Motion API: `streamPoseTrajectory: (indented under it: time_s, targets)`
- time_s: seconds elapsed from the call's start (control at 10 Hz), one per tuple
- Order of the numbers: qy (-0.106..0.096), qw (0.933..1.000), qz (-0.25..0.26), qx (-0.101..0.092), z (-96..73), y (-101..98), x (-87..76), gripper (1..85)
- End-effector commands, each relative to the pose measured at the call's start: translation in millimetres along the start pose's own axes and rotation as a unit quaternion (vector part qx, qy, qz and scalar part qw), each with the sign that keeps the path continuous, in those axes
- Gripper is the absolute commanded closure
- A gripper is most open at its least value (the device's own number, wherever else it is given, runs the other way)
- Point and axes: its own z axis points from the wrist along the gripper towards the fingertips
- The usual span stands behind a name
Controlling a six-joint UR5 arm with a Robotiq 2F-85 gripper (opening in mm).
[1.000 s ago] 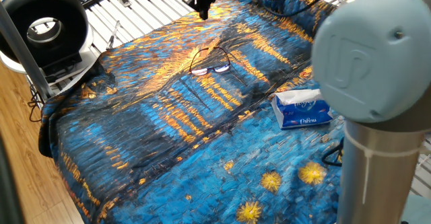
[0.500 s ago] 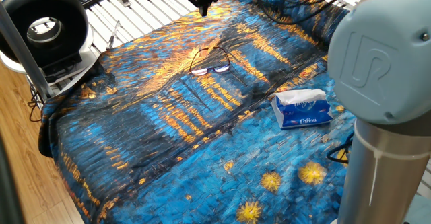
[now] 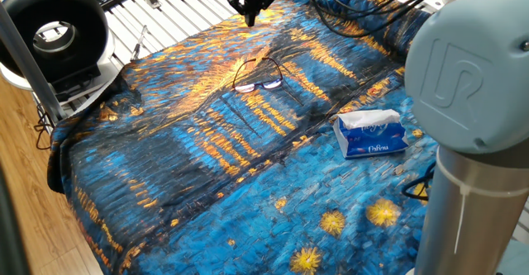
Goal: Unfold the leg of the glasses (with one hand)
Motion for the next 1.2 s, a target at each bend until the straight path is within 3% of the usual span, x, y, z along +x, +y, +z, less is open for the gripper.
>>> streamPoseTrajectory:
  time_s: [0.0,1.1]
  targets:
    - [0.008,1.0,-0.005,0.004,2.5,-2.3,3.9,84.7]
    - [0.007,0.9997,-0.019,0.013,5.7,-5.9,3.1,84.7]
